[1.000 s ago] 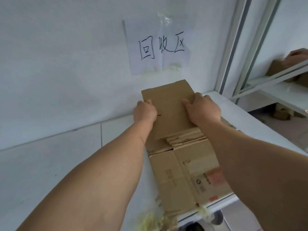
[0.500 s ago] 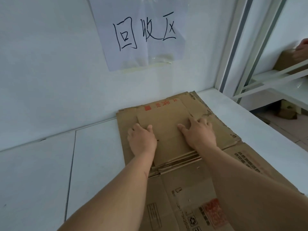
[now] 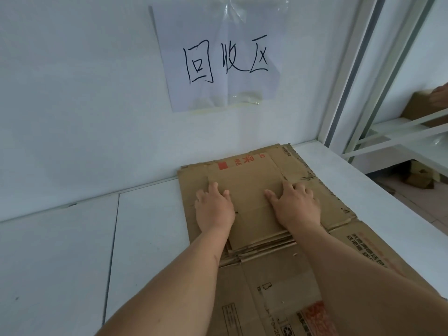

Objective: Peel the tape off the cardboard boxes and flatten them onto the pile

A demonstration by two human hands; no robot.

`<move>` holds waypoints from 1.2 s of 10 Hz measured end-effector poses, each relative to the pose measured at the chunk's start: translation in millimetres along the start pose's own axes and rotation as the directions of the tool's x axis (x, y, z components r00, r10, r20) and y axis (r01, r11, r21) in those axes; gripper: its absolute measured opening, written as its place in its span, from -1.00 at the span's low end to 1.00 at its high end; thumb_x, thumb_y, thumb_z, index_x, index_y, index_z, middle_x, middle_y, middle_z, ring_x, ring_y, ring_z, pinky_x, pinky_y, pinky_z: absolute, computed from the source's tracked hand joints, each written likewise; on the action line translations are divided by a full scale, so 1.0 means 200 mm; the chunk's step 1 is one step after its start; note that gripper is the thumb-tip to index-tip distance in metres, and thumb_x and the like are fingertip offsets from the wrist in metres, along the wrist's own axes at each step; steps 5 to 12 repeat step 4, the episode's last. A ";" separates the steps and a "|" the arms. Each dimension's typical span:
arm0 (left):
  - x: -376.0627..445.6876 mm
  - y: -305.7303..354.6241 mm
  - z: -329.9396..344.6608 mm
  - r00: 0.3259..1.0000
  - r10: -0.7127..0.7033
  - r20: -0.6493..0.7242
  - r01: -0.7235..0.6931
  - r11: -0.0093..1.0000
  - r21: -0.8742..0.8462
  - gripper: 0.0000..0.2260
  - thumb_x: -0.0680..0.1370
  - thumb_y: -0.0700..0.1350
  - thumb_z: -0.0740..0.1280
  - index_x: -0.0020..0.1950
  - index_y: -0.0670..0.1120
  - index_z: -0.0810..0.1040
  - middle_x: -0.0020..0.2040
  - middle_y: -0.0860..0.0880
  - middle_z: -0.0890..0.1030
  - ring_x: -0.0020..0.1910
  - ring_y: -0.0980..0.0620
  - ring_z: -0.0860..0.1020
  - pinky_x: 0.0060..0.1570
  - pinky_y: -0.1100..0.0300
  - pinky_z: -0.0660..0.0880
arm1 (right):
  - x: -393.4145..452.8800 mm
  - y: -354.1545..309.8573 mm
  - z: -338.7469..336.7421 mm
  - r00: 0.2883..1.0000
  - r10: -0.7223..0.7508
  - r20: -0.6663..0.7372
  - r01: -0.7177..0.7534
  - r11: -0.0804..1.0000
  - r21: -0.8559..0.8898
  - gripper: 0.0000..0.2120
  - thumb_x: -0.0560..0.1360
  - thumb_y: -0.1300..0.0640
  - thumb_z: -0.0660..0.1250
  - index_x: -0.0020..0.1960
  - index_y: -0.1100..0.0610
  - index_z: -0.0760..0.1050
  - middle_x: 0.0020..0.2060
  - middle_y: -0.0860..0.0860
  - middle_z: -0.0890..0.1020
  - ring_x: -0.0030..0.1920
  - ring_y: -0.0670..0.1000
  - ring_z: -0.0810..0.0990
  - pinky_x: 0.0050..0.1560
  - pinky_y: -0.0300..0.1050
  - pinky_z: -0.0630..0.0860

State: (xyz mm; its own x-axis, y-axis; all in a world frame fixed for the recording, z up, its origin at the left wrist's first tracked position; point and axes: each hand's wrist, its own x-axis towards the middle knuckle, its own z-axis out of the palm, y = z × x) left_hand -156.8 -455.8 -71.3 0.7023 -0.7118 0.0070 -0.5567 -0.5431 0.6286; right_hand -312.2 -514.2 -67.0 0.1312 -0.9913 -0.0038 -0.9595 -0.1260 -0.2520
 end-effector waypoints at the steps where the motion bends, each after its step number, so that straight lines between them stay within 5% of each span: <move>1: 0.03 0.02 -0.08 0.999 0.045 0.027 -0.046 0.997 0.061 -0.66 0.64 0.09 0.13 0.39 0.04 0.40 0.29 -0.08 0.38 0.17 -0.08 0.46 -0.09 0.10 0.39 | -0.02 -0.03 -0.08 0.995 -0.038 -0.091 0.029 0.995 -0.100 -0.42 0.58 -0.31 -0.01 0.31 0.09 0.44 0.27 0.10 0.51 0.30 0.16 0.43 0.29 0.11 0.32; 4: 0.09 0.20 -0.37 0.950 0.276 -0.147 -0.263 0.959 0.107 -0.73 0.62 0.03 0.13 0.13 -0.03 0.56 0.19 -0.05 0.43 0.16 -0.05 0.41 0.01 0.08 0.39 | -0.04 -0.16 -0.40 0.910 -0.197 -0.364 0.204 0.979 -0.019 -0.57 0.62 -0.15 0.06 0.24 0.08 0.53 0.29 0.03 0.50 0.30 0.10 0.40 0.32 0.03 0.22; 12: 0.09 0.20 -0.37 0.950 0.276 -0.147 -0.263 0.959 0.107 -0.73 0.62 0.03 0.13 0.13 -0.03 0.56 0.19 -0.05 0.43 0.16 -0.05 0.41 0.01 0.08 0.39 | -0.04 -0.16 -0.40 0.910 -0.197 -0.364 0.204 0.979 -0.019 -0.57 0.62 -0.15 0.06 0.24 0.08 0.53 0.29 0.03 0.50 0.30 0.10 0.40 0.32 0.03 0.22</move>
